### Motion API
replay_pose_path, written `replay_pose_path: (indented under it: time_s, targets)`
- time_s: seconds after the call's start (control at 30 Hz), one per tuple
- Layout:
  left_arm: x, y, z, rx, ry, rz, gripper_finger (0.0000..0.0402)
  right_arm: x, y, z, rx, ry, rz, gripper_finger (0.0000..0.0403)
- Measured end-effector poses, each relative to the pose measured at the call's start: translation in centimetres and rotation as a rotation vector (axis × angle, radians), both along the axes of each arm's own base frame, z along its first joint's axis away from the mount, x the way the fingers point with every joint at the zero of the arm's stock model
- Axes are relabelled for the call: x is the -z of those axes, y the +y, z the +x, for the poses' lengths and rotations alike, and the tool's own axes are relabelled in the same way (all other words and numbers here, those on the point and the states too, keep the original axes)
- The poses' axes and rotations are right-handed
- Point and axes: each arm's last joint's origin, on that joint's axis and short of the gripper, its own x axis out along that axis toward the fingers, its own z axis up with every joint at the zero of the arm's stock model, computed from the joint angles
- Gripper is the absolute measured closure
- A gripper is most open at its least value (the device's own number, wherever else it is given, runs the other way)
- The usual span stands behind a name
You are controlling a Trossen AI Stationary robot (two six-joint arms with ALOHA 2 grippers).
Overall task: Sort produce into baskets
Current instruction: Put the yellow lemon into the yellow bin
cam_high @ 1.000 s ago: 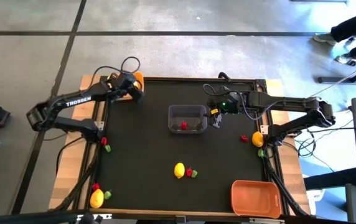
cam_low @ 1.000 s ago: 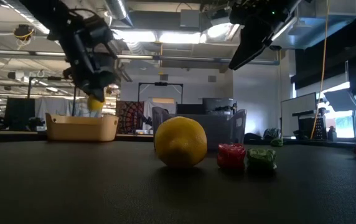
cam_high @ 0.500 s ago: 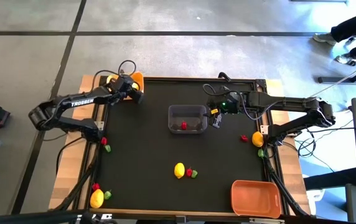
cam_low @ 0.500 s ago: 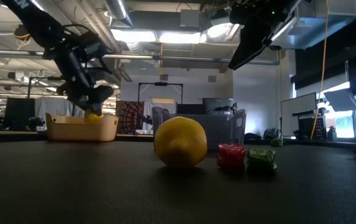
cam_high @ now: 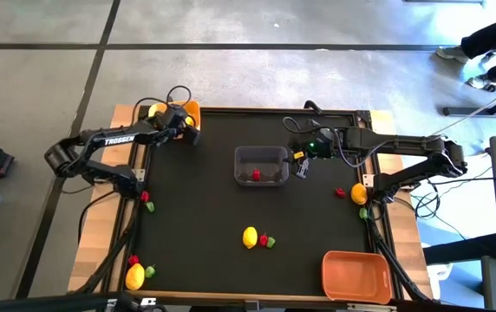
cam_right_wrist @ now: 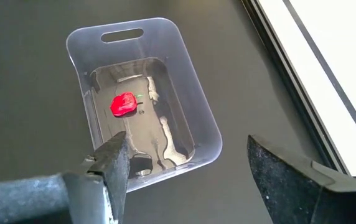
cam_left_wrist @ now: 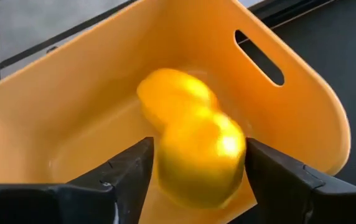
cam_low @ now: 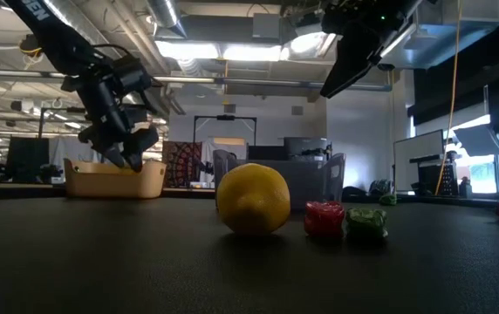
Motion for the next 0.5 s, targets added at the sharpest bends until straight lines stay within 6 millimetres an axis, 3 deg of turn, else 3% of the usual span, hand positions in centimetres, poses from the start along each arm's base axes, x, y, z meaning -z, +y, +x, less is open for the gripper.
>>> replay_pose_path:
  time_s: [0.3, 0.5]
  targets:
    - [-0.2, 0.1, 0.0, 0.042, 0.039, 0.006, 0.0132, 0.0, 0.0, 0.0, 0.0, 0.0, 0.0, 0.0139]
    - [-2.4, -0.3, 0.9, 0.106, 0.03, 0.049, 0.0139, 0.0, 0.0, 0.0, 0.005, -0.001, 0.004, 0.0139]
